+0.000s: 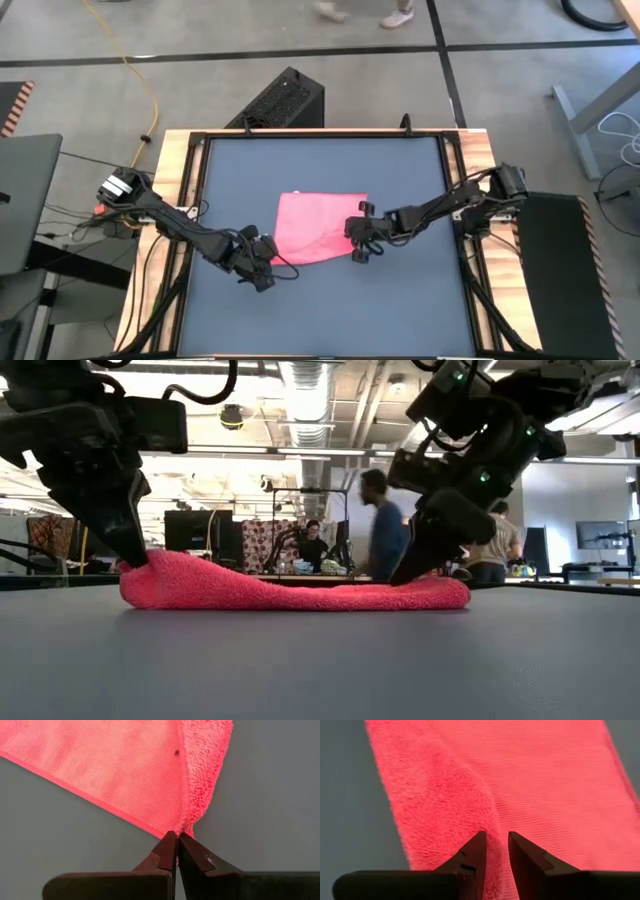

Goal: Roll towel
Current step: Fold the pink microfiber towel

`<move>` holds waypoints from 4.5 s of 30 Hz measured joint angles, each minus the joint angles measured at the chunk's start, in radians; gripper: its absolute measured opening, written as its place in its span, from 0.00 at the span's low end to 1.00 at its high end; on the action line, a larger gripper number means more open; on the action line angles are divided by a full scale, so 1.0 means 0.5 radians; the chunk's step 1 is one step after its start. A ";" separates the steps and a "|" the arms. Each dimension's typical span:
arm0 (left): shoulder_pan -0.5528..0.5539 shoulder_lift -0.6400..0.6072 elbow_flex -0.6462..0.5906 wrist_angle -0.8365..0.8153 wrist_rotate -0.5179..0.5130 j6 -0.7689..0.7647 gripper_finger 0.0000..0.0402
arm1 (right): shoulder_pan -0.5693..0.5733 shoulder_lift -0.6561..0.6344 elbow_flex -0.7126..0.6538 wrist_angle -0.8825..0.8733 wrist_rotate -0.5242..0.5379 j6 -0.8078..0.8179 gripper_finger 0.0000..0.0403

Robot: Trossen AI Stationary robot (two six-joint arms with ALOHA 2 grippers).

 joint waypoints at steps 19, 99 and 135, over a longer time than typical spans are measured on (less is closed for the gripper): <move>-0.012 0.000 0.000 0.016 0.175 0.076 0.00 | 0.627 -0.208 0.002 -0.033 -0.657 0.626 0.06; -0.035 0.132 -0.002 0.143 0.274 0.170 0.00 | 0.692 0.007 0.001 0.361 -0.074 0.499 0.42; -0.035 0.057 -0.002 0.158 0.271 0.318 0.00 | 0.750 -0.025 0.112 0.190 -0.363 0.700 0.06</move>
